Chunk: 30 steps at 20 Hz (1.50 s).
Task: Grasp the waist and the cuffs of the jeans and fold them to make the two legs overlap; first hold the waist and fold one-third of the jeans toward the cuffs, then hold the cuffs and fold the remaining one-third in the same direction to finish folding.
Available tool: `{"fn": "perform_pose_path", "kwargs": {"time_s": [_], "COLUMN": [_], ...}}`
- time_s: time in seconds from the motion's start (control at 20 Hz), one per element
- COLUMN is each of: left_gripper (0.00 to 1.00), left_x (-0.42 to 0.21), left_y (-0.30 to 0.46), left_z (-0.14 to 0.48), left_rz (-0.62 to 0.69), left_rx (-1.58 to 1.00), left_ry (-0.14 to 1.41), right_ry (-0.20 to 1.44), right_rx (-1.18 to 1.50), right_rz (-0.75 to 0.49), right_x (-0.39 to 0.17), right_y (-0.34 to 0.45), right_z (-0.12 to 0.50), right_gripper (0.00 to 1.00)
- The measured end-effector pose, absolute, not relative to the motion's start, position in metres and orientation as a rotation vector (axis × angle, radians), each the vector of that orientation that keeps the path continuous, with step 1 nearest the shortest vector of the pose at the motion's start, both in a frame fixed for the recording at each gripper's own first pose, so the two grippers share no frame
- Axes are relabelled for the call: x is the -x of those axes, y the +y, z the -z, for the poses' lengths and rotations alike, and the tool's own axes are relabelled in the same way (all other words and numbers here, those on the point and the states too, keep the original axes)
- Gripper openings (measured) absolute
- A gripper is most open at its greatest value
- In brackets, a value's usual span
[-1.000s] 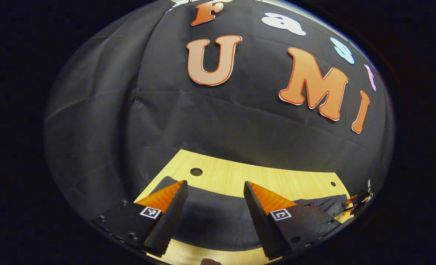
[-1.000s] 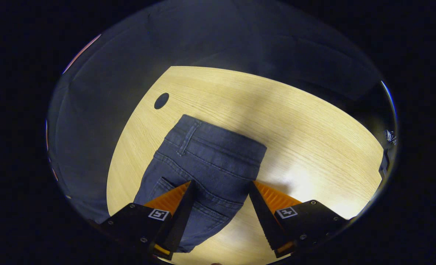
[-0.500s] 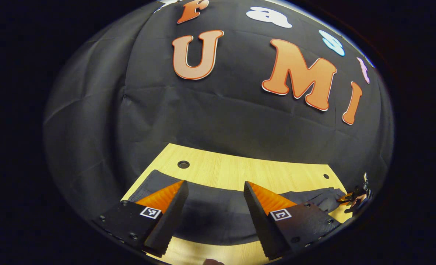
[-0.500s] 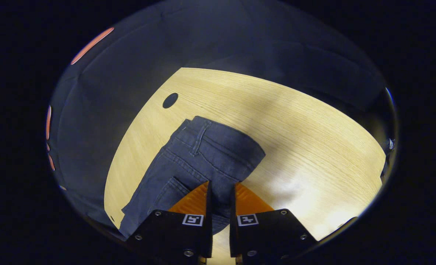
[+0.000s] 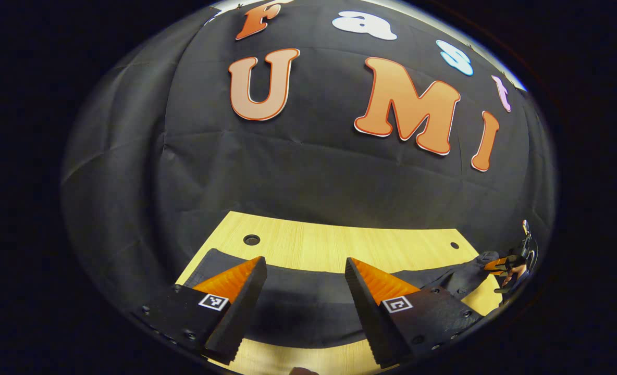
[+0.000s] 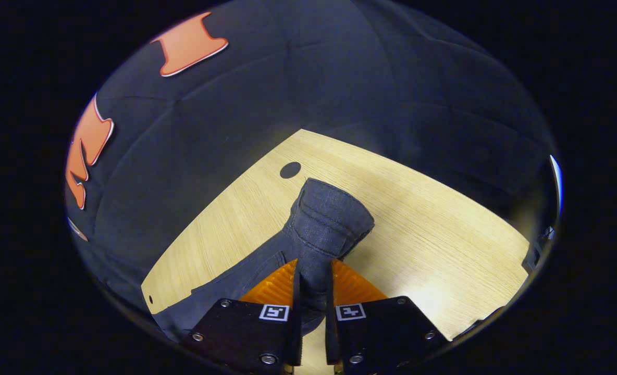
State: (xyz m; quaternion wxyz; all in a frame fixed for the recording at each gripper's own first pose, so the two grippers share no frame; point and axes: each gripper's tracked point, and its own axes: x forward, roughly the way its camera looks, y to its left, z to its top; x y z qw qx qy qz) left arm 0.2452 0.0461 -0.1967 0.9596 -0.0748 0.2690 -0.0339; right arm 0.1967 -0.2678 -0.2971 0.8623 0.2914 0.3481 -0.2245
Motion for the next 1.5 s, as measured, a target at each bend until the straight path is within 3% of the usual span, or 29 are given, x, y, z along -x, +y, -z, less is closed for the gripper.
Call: {"fn": "perform_pose_path", "kwargs": {"time_s": [0.75,1.5], "left_gripper": [0.92,0.91], "left_x": [-0.232,-0.219], "left_y": [0.109,0.191], "left_z": [0.195,0.226], "left_rz": [0.071,-0.044], "left_rx": [0.248,0.349], "left_ry": [0.514,0.563], "right_ry": [0.562,0.63], "right_rx": [-0.282,-0.044], "right_rz": [0.207,-0.089], "right_x": [-0.205,-0.208], "right_y": [-0.141,0.044], "right_z": [0.171,0.191], "right_gripper": [0.18,0.18]}}
